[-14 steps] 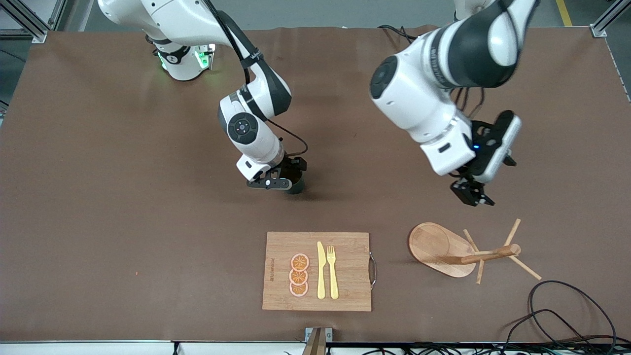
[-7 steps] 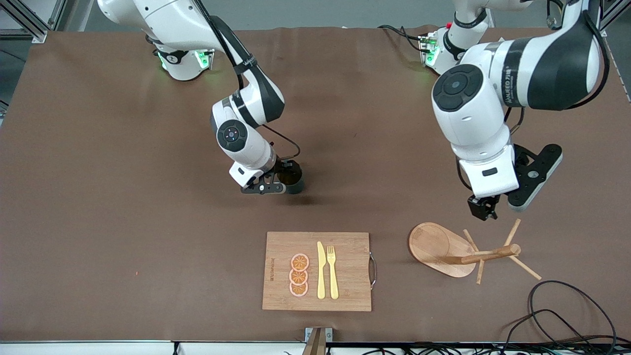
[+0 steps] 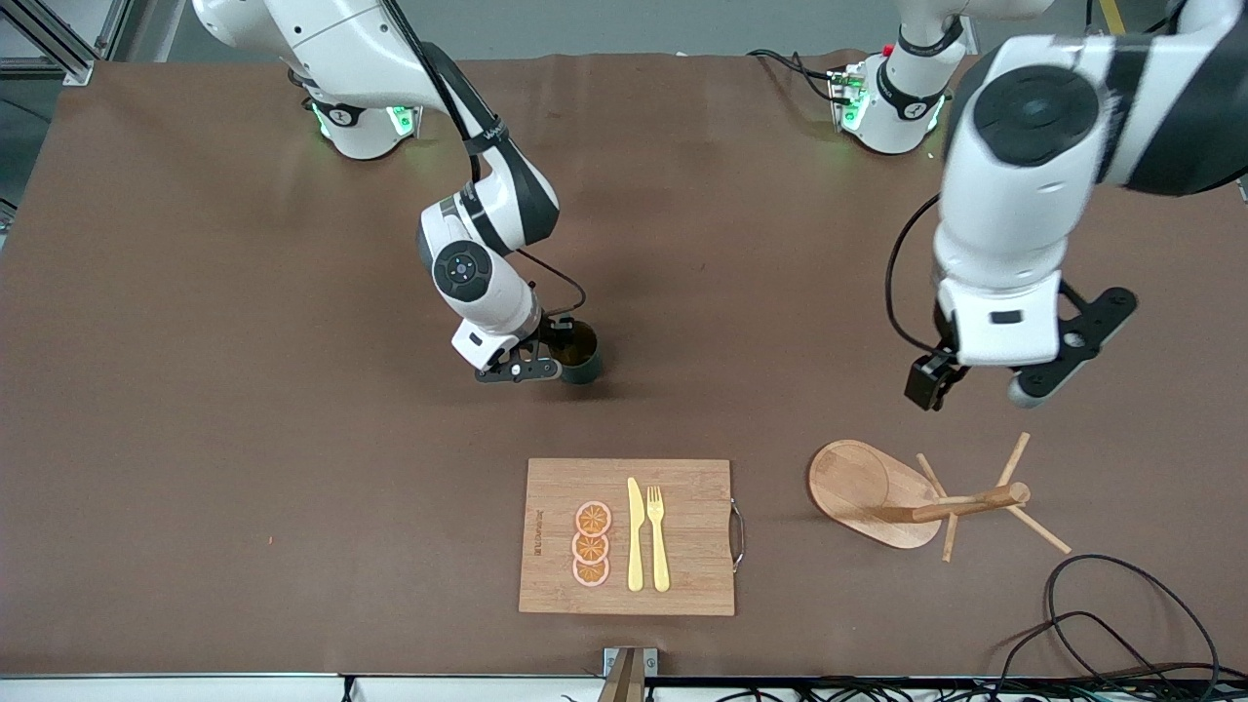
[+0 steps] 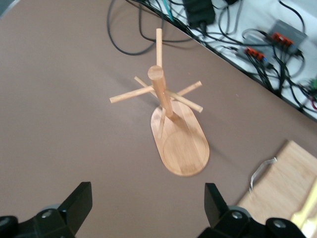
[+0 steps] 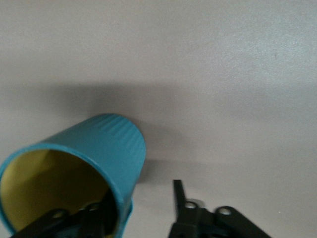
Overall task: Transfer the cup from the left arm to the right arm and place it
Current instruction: 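Carry the mug with the right gripper while the left gripper retracts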
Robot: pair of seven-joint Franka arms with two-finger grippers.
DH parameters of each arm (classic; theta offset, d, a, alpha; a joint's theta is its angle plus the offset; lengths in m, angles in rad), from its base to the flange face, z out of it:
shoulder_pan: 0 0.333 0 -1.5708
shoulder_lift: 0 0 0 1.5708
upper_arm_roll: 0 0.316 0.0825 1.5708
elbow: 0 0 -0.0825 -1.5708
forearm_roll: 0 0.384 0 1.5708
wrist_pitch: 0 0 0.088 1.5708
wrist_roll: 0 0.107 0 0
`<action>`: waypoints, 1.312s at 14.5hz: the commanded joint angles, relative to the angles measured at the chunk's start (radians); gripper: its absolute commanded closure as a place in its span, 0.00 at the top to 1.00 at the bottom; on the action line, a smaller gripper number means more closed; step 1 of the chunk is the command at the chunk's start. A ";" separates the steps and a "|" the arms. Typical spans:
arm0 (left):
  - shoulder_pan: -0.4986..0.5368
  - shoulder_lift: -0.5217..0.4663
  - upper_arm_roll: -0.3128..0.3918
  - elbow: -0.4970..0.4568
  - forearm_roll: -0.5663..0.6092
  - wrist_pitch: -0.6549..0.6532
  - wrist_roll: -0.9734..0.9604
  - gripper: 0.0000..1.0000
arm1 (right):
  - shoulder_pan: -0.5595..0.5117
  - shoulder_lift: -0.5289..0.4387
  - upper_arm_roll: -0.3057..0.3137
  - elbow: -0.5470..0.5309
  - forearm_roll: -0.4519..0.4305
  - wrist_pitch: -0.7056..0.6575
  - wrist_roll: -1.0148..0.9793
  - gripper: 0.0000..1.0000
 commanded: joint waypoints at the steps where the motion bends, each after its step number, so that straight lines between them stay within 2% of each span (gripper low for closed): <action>1: 0.021 -0.055 0.006 -0.013 -0.080 -0.008 0.115 1.00 | -0.007 -0.009 0.005 -0.013 -0.022 0.012 -0.012 0.00; 3: 0.059 -0.084 0.010 -0.027 -0.141 -0.009 0.212 1.00 | -0.015 -0.011 0.000 -0.011 -0.022 0.003 -0.044 0.00; 4: 0.087 -0.117 0.012 -0.042 -0.219 -0.012 0.290 1.00 | -0.027 -0.015 0.000 -0.010 -0.022 -0.005 -0.078 0.00; 5: 0.124 -0.148 0.019 -0.076 -0.294 -0.012 0.341 1.00 | -0.044 -0.023 0.000 -0.007 -0.022 -0.022 -0.111 0.00; 6: 0.151 -0.194 0.023 -0.127 -0.318 -0.012 0.415 1.00 | -0.060 -0.031 -0.001 -0.007 -0.022 -0.045 -0.160 0.00; 9: 0.198 -0.305 0.023 -0.247 -0.335 -0.026 0.629 1.00 | -0.126 -0.086 -0.015 -0.010 -0.034 -0.129 -0.301 0.00; 10: 0.198 -0.329 0.024 -0.267 -0.337 -0.060 0.673 1.00 | -0.140 -0.109 -0.032 -0.010 -0.068 -0.163 -0.341 0.00; 12: 0.188 -0.354 0.049 -0.268 -0.338 -0.119 0.772 1.00 | -0.180 -0.139 -0.054 -0.010 -0.152 -0.219 -0.417 0.00; 15: 0.202 -0.394 0.094 -0.289 -0.424 -0.181 0.908 1.00 | -0.274 -0.172 -0.054 -0.021 -0.174 -0.246 -0.581 0.00; 17: 0.205 -0.415 0.108 -0.306 -0.424 -0.192 1.009 1.00 | -0.343 -0.189 -0.057 -0.057 -0.185 -0.234 -0.696 0.00; 19: 0.199 -0.420 0.121 -0.307 -0.419 -0.206 1.019 1.00 | -0.407 -0.198 -0.055 -0.083 -0.246 -0.220 -0.779 0.00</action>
